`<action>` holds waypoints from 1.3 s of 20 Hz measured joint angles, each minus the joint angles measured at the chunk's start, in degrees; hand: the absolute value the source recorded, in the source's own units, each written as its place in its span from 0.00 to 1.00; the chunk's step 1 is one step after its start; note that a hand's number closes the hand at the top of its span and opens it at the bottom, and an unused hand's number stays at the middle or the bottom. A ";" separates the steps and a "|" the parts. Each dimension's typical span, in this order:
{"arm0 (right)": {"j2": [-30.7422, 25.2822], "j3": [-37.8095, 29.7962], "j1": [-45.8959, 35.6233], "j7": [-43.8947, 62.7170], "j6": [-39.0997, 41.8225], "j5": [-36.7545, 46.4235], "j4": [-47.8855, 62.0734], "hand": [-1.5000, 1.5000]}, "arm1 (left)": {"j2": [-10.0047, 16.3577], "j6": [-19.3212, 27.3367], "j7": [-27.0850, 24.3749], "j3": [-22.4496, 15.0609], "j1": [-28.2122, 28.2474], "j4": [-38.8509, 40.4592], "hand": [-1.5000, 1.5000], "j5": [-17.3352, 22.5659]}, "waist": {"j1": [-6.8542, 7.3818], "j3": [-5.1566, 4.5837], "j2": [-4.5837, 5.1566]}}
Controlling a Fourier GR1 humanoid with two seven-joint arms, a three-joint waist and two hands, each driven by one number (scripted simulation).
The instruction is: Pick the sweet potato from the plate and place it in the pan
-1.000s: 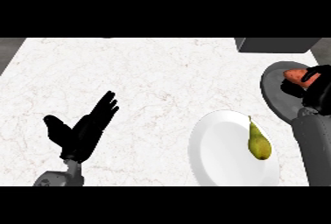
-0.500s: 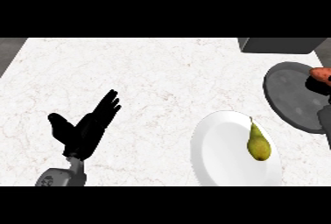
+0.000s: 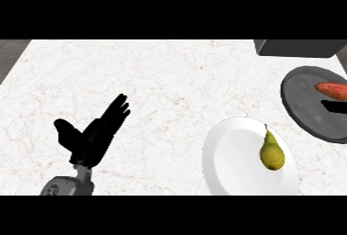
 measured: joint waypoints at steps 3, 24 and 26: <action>0.72 -3.82 -0.09 -6.59 0.92 -4.89 -1.28 0.00 | -0.29 0.18 -0.15 -0.32 0.26 0.17 0.50 -0.44 | -0.39 0.10 -0.06; -4.53 -19.65 12.14 -34.33 36.85 -30.53 0.09 0.00 | -0.63 0.68 1.40 1.29 1.45 -1.22 0.50 -0.89 | -2.54 -0.22 -0.99; -5.28 -19.72 14.54 -36.11 40.32 -31.73 0.22 0.00 | -0.17 -0.02 1.38 1.95 1.67 -1.09 0.50 -0.60 | -2.64 -0.23 -1.03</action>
